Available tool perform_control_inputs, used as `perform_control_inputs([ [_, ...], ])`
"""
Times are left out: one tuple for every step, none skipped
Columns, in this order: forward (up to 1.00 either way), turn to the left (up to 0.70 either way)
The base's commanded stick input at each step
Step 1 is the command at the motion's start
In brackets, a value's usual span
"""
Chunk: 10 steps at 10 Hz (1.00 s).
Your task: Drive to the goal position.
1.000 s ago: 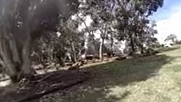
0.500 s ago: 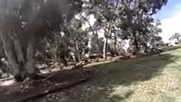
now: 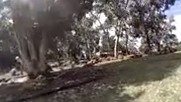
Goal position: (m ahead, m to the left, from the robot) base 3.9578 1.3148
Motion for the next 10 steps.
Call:
perform_control_inputs([
  [0.00,0.50],
  [0.00,0.50],
  [0.00,0.50],
  [0.00,0.50],
  [0.00,0.50],
  [0.00,0.50],
  [0.00,0.50],
  [0.00,0.50],
  [0.00,0.50],
  [0.00,0.50],
])
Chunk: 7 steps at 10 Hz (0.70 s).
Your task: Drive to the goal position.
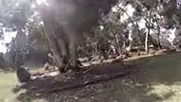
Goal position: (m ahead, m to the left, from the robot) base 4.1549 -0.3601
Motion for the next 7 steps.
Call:
perform_control_inputs([
  [0.00,0.50],
  [0.00,0.50],
  [0.00,0.50],
  [0.00,0.50],
  [0.00,0.50],
  [0.00,0.50],
  [0.00,0.50],
])
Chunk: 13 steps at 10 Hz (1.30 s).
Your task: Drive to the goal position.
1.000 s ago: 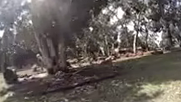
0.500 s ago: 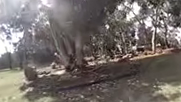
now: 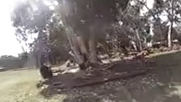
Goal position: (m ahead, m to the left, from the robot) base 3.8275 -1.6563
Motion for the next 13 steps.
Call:
perform_control_inputs([
  [0.00,0.50],
  [0.00,0.50],
  [0.00,0.50],
  [0.00,0.50],
  [0.00,0.50],
  [0.00,0.50],
  [0.00,0.50],
  [0.00,0.50],
  [0.00,0.50],
  [0.00,0.50],
  [0.00,0.50],
  [0.00,0.50],
  [0.00,0.50],
])
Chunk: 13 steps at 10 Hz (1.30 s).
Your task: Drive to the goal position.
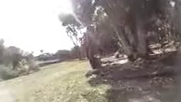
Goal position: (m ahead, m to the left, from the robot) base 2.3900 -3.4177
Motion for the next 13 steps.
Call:
perform_control_inputs([
  [0.00,0.50],
  [0.00,0.50],
  [0.00,0.50],
  [0.50,0.27],
  [0.50,0.00],
  [0.50,0.00],
  [0.50,0.00],
  [0.50,0.00],
  [0.50,0.00],
  [0.50,0.00],
  [0.50,0.00],
  [0.50,0.06],
  [0.50,0.48],
])
